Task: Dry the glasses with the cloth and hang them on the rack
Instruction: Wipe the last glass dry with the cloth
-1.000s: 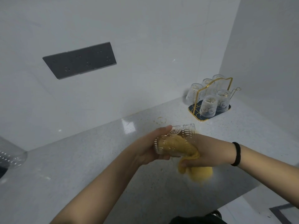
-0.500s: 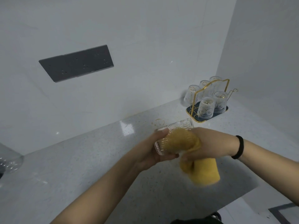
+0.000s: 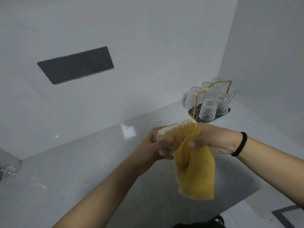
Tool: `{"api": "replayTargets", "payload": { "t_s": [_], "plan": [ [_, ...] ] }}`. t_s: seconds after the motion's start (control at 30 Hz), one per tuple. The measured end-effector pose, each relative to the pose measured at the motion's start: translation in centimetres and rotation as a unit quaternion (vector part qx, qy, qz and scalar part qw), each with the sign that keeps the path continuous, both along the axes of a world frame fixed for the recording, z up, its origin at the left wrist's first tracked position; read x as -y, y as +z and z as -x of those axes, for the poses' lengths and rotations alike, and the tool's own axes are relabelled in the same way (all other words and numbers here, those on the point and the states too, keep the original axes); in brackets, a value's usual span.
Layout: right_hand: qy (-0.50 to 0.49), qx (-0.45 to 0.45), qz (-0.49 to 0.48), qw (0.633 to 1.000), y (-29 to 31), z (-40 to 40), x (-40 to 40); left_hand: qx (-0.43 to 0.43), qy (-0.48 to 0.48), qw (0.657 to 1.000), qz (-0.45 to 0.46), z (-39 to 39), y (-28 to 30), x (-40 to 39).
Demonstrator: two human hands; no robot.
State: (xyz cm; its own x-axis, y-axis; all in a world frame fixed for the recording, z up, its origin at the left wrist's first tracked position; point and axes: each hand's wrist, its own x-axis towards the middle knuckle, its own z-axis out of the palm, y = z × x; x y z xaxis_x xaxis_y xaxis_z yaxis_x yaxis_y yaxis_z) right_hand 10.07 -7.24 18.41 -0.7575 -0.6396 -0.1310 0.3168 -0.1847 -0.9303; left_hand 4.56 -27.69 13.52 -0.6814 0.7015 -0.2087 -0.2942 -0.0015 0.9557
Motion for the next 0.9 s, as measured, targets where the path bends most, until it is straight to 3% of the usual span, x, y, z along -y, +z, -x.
{"api": "replayTargets", "payload": {
  "t_s": [0.1, 0.17, 0.37, 0.43, 0.5, 0.57, 0.67, 0.73, 0.83, 0.9],
  "plan": [
    [0.051, -0.074, -0.125, 0.988, 0.4, 0.0, -0.1, 0.06, -0.017, 0.998, -0.009, 0.0, 0.4, 0.2],
    [0.029, -0.136, -0.223, 0.965, 0.7, -0.2, 0.1, 0.082, -0.024, 0.996, -0.009, -0.2, 0.6, 0.1],
    [-0.105, -0.215, -0.323, 0.916, 0.8, -0.4, 0.9, 0.042, -0.005, 0.999, 0.012, 0.0, 1.4, 0.2],
    [-0.081, -0.258, -0.391, 0.88, 0.8, -0.6, 1.0, 0.055, -0.011, 0.998, 0.015, 0.1, 2.1, 0.2],
    [-0.04, -0.311, -0.443, 0.84, 0.9, -1.0, 1.4, 0.124, -0.022, 0.992, 0.024, 0.0, 2.7, 0.3],
    [-0.012, -0.369, -0.433, 0.822, 0.4, -1.2, 1.5, 0.17, -0.048, 0.983, 0.055, 0.0, 3.0, 0.5],
    [-0.029, -0.329, -0.416, 0.847, 0.2, -1.0, 1.0, 0.132, -0.078, 0.982, 0.107, 0.1, 3.1, 0.5],
    [-0.059, -0.253, -0.36, 0.896, 0.3, -0.6, 0.5, 0.063, -0.05, 0.994, 0.069, 0.0, 2.8, 0.3],
    [-0.084, -0.074, -0.134, 0.985, 0.4, -0.6, 0.4, -0.088, 0.02, 0.996, 0.02, -0.3, 1.8, 0.2],
    [-0.023, -0.03, -0.05, 0.998, 0.7, -0.8, 0.7, -0.079, 0.02, 0.997, -0.01, -0.7, 1.5, 0.2]
  ]
}}
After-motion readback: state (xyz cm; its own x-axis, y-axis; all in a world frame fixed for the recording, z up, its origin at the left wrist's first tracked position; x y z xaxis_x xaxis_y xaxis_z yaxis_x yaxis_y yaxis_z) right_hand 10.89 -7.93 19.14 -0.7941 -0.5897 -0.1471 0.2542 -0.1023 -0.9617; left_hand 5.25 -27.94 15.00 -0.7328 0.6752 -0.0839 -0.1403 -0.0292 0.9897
